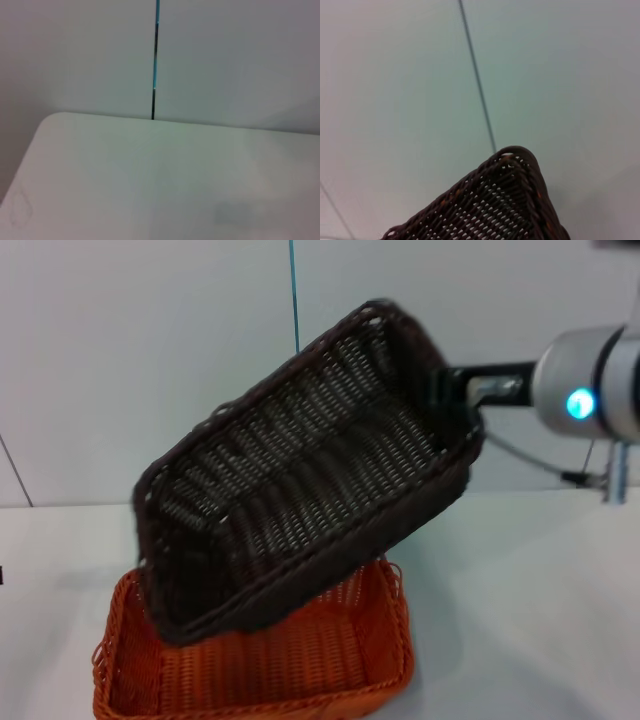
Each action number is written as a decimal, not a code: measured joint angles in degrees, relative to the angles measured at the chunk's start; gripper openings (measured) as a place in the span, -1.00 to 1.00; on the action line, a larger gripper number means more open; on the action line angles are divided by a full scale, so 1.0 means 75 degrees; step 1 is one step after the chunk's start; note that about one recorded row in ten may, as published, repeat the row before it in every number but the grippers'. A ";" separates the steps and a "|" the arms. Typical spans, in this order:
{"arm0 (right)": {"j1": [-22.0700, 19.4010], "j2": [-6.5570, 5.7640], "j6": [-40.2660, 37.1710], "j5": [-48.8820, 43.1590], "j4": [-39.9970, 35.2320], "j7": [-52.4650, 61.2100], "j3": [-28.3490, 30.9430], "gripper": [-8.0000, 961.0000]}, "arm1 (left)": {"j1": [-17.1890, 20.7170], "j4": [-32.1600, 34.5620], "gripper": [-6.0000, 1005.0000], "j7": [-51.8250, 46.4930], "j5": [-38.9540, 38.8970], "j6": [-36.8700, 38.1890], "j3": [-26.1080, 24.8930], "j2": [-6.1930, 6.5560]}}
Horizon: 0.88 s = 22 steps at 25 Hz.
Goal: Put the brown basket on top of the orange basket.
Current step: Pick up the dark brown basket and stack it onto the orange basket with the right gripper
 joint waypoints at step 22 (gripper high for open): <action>-0.1165 0.0084 -0.3997 0.0012 -0.2946 0.1332 -0.1949 -0.55 | -0.0283 0.0819 0.83 0.0029 -0.0393 0.0014 0.0802 0.1076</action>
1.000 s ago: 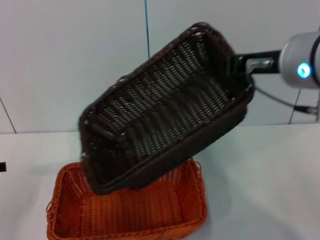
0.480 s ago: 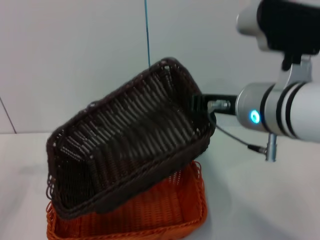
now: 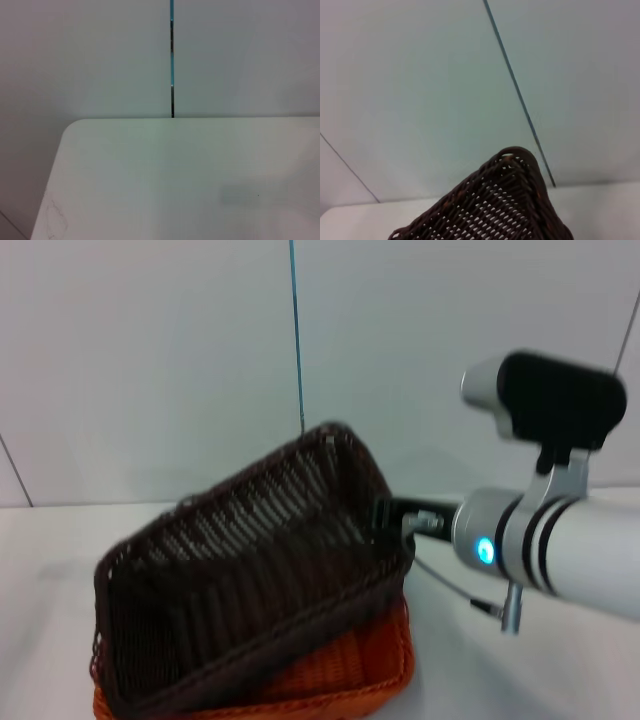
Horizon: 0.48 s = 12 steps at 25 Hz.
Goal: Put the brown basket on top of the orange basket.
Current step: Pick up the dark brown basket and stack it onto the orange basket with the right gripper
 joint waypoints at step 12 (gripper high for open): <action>-0.0919 0.0031 -0.1495 0.0024 -0.0927 0.0332 -0.0626 -0.52 | -0.0053 -0.0078 0.83 0.0004 0.0073 -0.0211 0.0120 -0.0061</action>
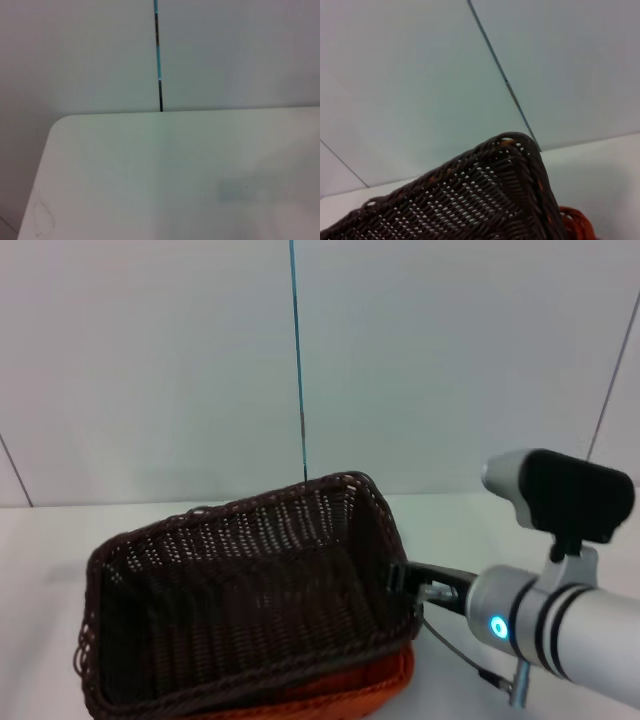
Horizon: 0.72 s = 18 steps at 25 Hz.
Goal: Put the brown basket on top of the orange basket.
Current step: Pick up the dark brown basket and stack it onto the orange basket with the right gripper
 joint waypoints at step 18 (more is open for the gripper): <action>-0.0549 -0.0075 0.0192 0.0014 0.0373 -0.0794 0.0266 -0.49 | -0.0089 -0.0067 0.83 0.0008 0.0212 -0.0026 -0.0067 -0.0293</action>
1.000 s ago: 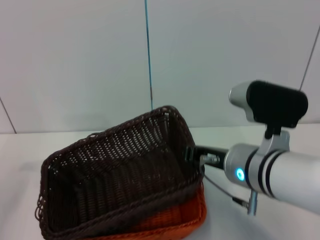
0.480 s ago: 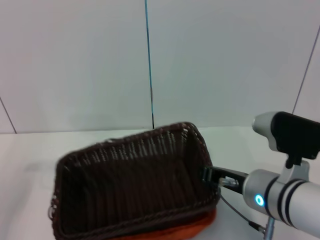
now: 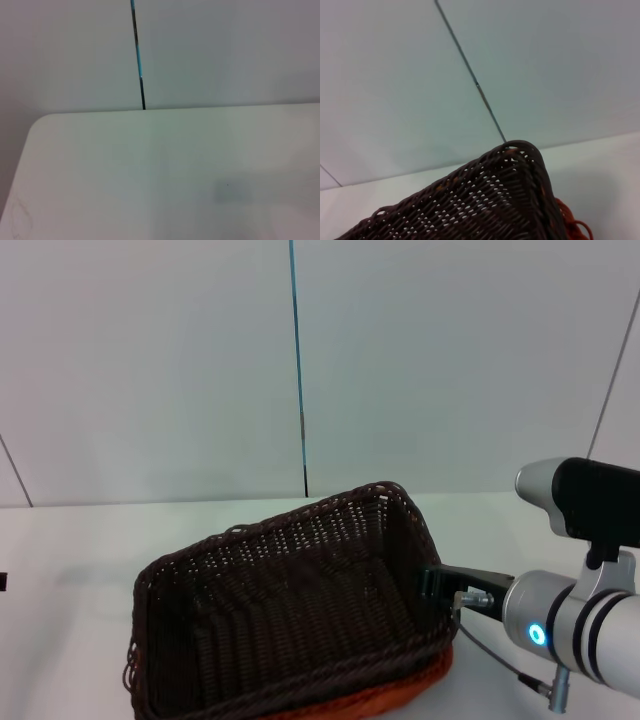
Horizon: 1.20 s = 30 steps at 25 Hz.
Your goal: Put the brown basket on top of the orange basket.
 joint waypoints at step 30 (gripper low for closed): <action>0.0021 -0.0043 0.0499 0.0021 0.1454 -0.2156 0.2070 0.92 | -0.0026 -0.0604 0.83 0.0371 0.0049 0.0498 -0.1057 -0.1014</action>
